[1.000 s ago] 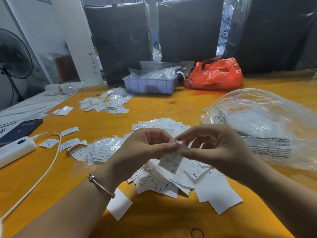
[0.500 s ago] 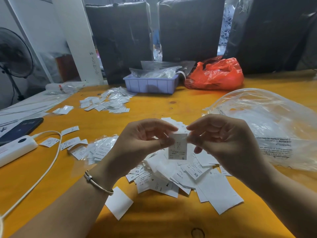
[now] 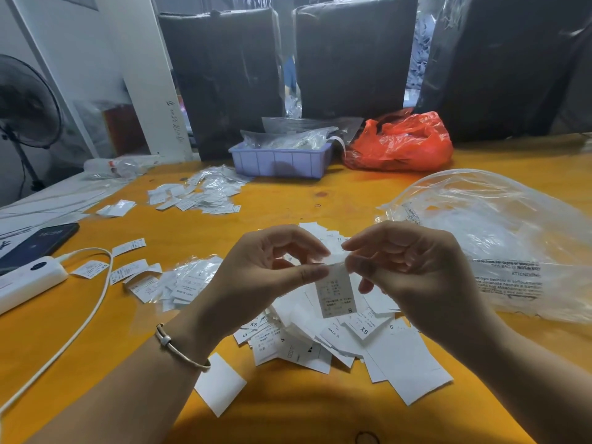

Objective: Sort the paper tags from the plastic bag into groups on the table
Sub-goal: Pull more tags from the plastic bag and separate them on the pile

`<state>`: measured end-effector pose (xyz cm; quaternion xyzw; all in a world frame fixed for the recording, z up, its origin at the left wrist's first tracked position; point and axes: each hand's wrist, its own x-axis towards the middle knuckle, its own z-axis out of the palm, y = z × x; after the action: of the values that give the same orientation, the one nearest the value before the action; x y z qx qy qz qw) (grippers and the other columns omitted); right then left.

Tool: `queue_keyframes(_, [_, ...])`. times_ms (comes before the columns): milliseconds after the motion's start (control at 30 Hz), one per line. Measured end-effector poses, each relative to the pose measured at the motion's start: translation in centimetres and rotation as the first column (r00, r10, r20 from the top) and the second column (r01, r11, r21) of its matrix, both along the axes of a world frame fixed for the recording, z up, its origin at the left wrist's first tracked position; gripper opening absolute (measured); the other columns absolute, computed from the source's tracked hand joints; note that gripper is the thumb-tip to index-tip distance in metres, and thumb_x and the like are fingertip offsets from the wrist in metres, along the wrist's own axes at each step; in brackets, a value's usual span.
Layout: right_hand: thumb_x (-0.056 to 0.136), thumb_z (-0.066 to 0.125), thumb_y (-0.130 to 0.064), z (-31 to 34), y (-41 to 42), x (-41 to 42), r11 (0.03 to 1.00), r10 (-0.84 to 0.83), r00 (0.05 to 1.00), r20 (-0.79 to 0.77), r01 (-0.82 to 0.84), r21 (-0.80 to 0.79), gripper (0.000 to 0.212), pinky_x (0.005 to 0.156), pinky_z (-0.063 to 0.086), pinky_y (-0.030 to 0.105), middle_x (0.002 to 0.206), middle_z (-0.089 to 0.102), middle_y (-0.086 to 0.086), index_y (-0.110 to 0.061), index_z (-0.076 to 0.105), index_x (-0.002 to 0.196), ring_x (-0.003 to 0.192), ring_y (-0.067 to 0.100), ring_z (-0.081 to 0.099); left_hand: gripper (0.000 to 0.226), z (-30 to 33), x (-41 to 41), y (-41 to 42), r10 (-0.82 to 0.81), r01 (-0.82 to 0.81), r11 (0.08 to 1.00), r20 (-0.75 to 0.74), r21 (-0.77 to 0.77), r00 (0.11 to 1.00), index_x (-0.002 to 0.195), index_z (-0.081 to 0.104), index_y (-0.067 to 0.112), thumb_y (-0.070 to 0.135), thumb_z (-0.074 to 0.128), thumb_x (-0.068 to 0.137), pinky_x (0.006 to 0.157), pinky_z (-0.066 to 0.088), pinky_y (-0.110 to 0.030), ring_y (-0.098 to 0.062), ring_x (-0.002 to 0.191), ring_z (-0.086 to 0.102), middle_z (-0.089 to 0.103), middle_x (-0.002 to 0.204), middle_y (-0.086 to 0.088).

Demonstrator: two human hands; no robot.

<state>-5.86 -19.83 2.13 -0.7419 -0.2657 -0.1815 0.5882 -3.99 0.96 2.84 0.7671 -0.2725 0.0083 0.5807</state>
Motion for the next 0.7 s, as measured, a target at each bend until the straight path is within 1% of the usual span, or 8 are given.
queue_keyframes(133, [0.08,0.073,-0.014,-0.24,0.0,-0.07,0.998,-0.038,0.999,0.012,0.038,-0.051,0.011,0.052,0.055,0.029,0.081,0.073,-0.008,-0.017,0.071,0.09,0.06,0.016,0.066,0.003,-0.16,0.09,0.04,0.011,-0.011,1.0,0.018,0.012,1.0,0.079,0.074,0.028,0.028,0.072,0.077,0.072,0.055,-0.022,-0.009,0.082,0.064,0.071,0.082,0.004])
queue_keyframes(200, [0.075,0.073,-0.033,-0.22,0.06,-0.09,0.991,-0.061,0.998,-0.002,0.061,-0.119,0.024,0.05,0.054,0.029,0.084,0.071,-0.01,-0.022,0.069,0.096,0.061,0.014,0.065,0.002,-0.18,0.11,0.07,0.012,-0.012,1.0,0.036,0.011,0.999,0.081,0.073,0.027,0.028,0.071,0.079,0.069,0.052,-0.019,-0.008,0.078,0.062,0.07,0.081,0.001])
queue_keyframes(267, [0.073,0.071,-0.04,-0.21,0.18,0.1,0.985,-0.073,0.997,-0.027,0.068,-0.156,0.025,0.048,0.052,0.027,0.081,0.07,-0.012,-0.024,0.07,0.091,0.06,0.012,0.061,0.003,-0.18,0.15,0.1,0.016,-0.016,1.0,0.032,-0.005,0.999,0.08,0.072,0.027,0.029,0.072,0.081,0.067,0.05,-0.019,-0.007,0.076,0.061,0.069,0.081,0.0])
queue_keyframes(367, [0.078,0.074,-0.028,-0.27,0.27,0.3,0.99,-0.07,0.996,-0.048,0.064,-0.123,0.005,0.05,0.048,0.035,0.069,0.067,-0.014,-0.024,0.071,0.077,0.054,0.01,0.055,0.007,-0.23,0.14,0.12,0.02,-0.019,1.0,0.024,-0.021,1.0,0.079,0.073,0.028,0.034,0.074,0.079,0.068,0.052,-0.019,-0.007,0.078,0.061,0.069,0.082,-0.002])
queue_keyframes(467, [0.08,0.075,-0.018,-0.41,0.23,0.3,0.993,-0.053,0.996,-0.066,0.045,-0.107,0.006,0.052,0.048,0.041,0.066,0.066,-0.012,-0.021,0.072,0.075,0.054,0.017,0.056,0.006,-0.27,0.19,0.26,0.033,-0.032,0.999,0.029,-0.031,0.999,0.08,0.073,0.025,0.026,0.078,0.077,0.075,0.055,-0.022,-0.013,0.08,0.064,0.069,0.081,-0.002])
queue_keyframes(533, [0.079,0.075,-0.02,-0.35,0.23,0.29,0.995,-0.026,0.996,-0.081,0.018,-0.101,0.005,0.053,0.048,0.043,0.068,0.067,-0.009,-0.02,0.072,0.075,0.057,0.02,0.057,0.012,-0.28,0.27,0.34,0.036,-0.036,0.999,0.007,-0.031,0.999,0.079,0.072,0.024,0.03,0.08,0.074,0.072,0.054,-0.022,-0.012,0.077,0.064,0.069,0.078,0.001])
queue_keyframes(600, [0.077,0.075,-0.027,-0.32,0.3,0.34,0.995,0.006,0.996,-0.092,-0.015,-0.096,0.009,0.052,0.049,0.04,0.071,0.067,-0.007,-0.019,0.071,0.079,0.057,0.017,0.057,0.018,-0.27,0.3,0.33,0.039,-0.039,0.999,-0.013,-0.02,0.999,0.078,0.07,0.023,0.036,0.081,0.074,0.068,0.051,-0.019,-0.01,0.073,0.061,0.066,0.075,0.003])
queue_keyframes(700, [0.073,0.075,-0.039,-0.46,0.46,0.36,0.993,0.036,0.995,-0.092,-0.045,-0.105,0.025,0.047,0.039,0.025,0.066,0.063,-0.013,-0.018,0.071,0.086,0.051,0.006,0.048,0.02,-0.34,0.3,0.26,0.034,-0.034,0.999,-0.005,-0.003,0.999,0.079,0.07,0.024,0.041,0.078,0.074,0.067,0.05,-0.018,-0.008,0.074,0.061,0.066,0.076,0.005])
